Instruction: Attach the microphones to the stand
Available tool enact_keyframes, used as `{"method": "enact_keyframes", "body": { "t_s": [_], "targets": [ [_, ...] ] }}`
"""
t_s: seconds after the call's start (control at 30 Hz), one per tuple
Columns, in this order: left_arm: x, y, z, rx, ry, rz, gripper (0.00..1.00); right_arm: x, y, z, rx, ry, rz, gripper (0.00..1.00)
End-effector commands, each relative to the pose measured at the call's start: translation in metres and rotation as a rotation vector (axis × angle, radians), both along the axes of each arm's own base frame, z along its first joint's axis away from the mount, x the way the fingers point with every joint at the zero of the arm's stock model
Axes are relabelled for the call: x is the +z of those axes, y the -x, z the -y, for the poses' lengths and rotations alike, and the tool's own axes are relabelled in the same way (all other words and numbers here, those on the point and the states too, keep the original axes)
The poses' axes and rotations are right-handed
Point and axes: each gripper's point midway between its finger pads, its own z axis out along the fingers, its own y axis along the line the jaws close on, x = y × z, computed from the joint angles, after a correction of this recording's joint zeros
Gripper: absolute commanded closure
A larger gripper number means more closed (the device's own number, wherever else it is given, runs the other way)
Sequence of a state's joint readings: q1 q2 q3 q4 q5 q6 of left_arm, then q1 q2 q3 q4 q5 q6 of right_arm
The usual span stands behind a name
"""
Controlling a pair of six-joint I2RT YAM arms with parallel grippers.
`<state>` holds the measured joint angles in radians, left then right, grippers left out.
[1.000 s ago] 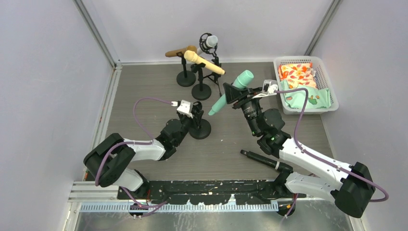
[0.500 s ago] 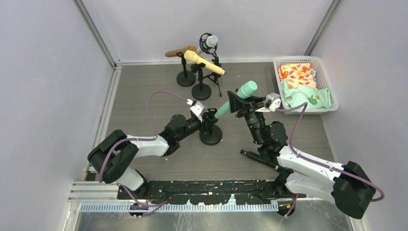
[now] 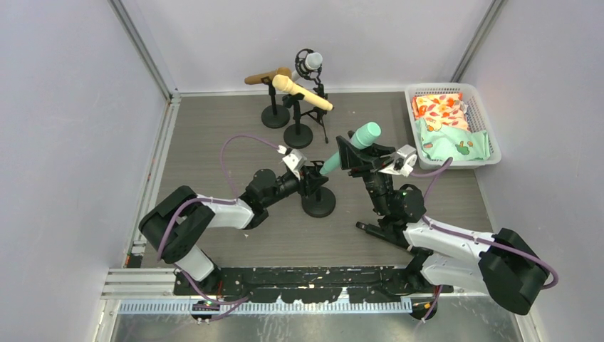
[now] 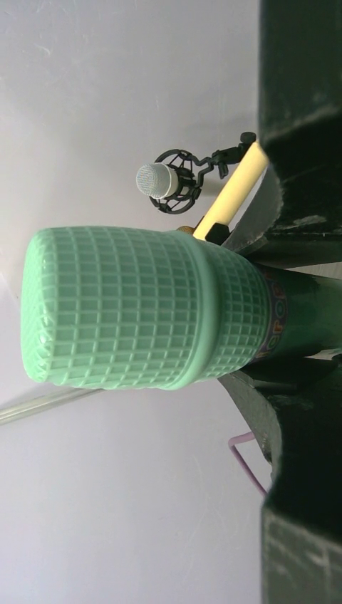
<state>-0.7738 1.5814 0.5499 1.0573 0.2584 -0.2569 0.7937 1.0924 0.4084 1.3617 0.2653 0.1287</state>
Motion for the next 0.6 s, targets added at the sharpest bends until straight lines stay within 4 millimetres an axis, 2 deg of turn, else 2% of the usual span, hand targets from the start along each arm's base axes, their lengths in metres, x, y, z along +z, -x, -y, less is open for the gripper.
{"method": "enact_keyframes", "body": {
  "t_s": [0.0, 0.27, 0.57],
  "targets": [
    [0.026, 0.015, 0.012, -0.084, 0.116, -0.007, 1.0, 0.01, 0.007, -0.003, 0.027, -0.008, 0.06, 0.99],
    [0.018, 0.013, 0.011, -0.071, 0.105, -0.026, 1.0, 0.022, 0.015, -0.008, 0.076, -0.009, 0.081, 0.99],
    [0.017, 0.012, 0.013, -0.074, 0.106, -0.034, 1.0, 0.02, 0.017, -0.006, 0.07, 0.02, 0.078, 0.99]
  ]
}}
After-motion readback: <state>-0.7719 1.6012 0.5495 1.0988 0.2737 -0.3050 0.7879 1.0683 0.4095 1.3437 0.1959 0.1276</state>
